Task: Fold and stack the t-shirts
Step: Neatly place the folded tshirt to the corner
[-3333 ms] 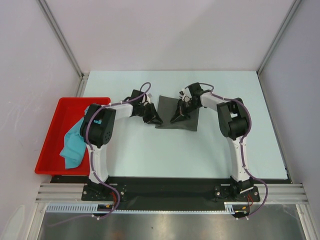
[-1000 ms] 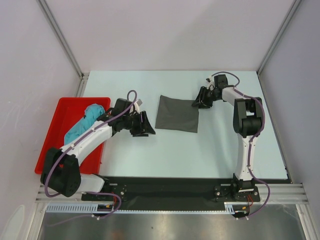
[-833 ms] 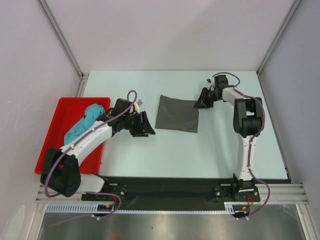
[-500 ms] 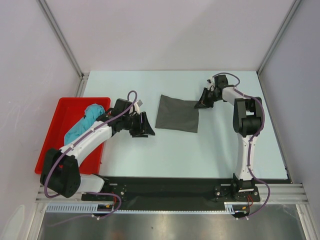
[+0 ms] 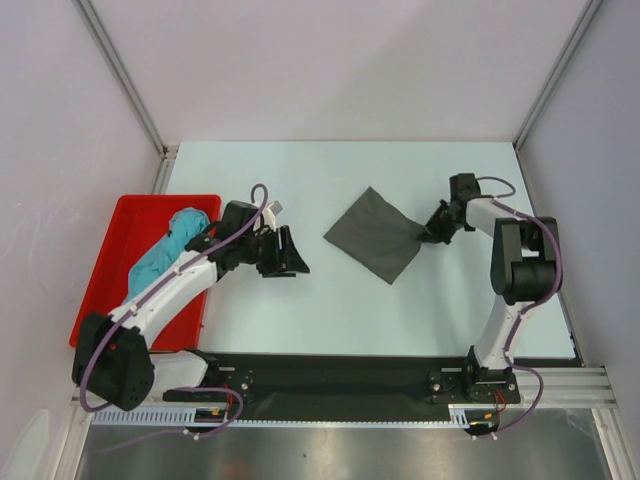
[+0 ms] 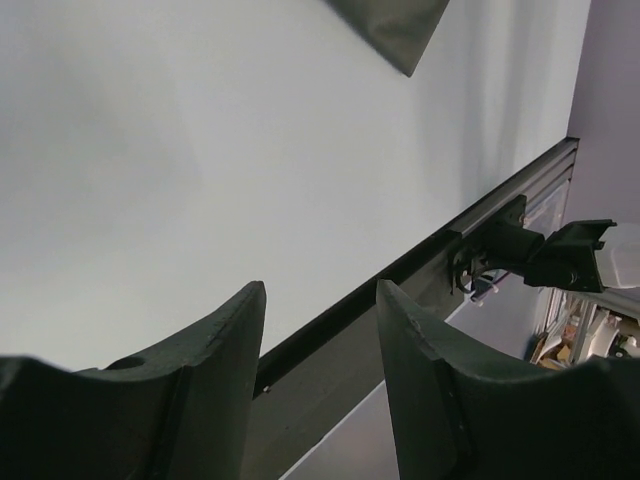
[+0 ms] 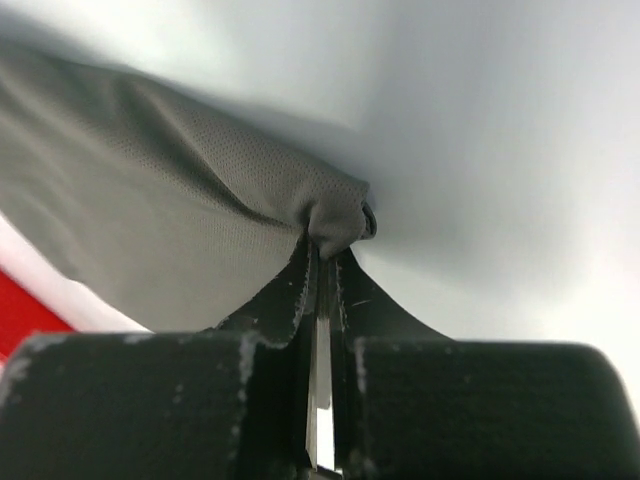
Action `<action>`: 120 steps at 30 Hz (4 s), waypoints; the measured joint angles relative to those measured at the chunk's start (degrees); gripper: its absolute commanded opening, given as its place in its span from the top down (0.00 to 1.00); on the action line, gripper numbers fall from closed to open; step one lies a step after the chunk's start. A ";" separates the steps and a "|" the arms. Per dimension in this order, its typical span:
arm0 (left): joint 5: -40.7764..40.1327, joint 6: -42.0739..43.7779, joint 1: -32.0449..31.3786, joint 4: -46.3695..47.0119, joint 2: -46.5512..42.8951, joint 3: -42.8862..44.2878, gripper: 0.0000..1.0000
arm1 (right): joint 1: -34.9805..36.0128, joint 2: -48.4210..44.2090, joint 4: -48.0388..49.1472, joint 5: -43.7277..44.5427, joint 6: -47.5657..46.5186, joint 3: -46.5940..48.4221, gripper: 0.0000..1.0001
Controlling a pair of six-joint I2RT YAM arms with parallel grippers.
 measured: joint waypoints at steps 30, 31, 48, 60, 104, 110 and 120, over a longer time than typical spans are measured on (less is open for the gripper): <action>3.74 0.28 -3.58 -4.57 -19.23 -6.82 0.43 | -40.79 -39.60 -23.61 22.86 -1.53 -25.33 1.00; 3.96 0.28 -3.58 -4.37 -19.23 -6.88 0.43 | -41.90 -39.69 -24.20 22.86 -1.81 -25.24 1.00; 6.34 0.44 -3.45 -2.73 -17.07 -8.15 0.43 | -51.12 -40.46 -31.08 31.95 1.75 -23.06 1.00; 9.11 1.05 -1.86 -1.31 -14.64 -8.48 0.43 | -55.65 -40.46 -34.32 39.15 6.34 -20.96 1.00; 12.50 3.19 2.21 0.52 -10.91 -9.77 0.43 | -18.05 -32.17 -28.02 43.43 15.91 -21.29 0.67; 11.10 3.19 2.21 -0.94 -11.91 -9.77 0.43 | -16.50 -26.95 -23.21 42.99 15.85 -21.86 0.70; 8.76 2.69 2.25 -2.75 -12.15 -9.77 0.43 | -16.55 -19.58 -20.37 43.41 13.68 -20.17 0.65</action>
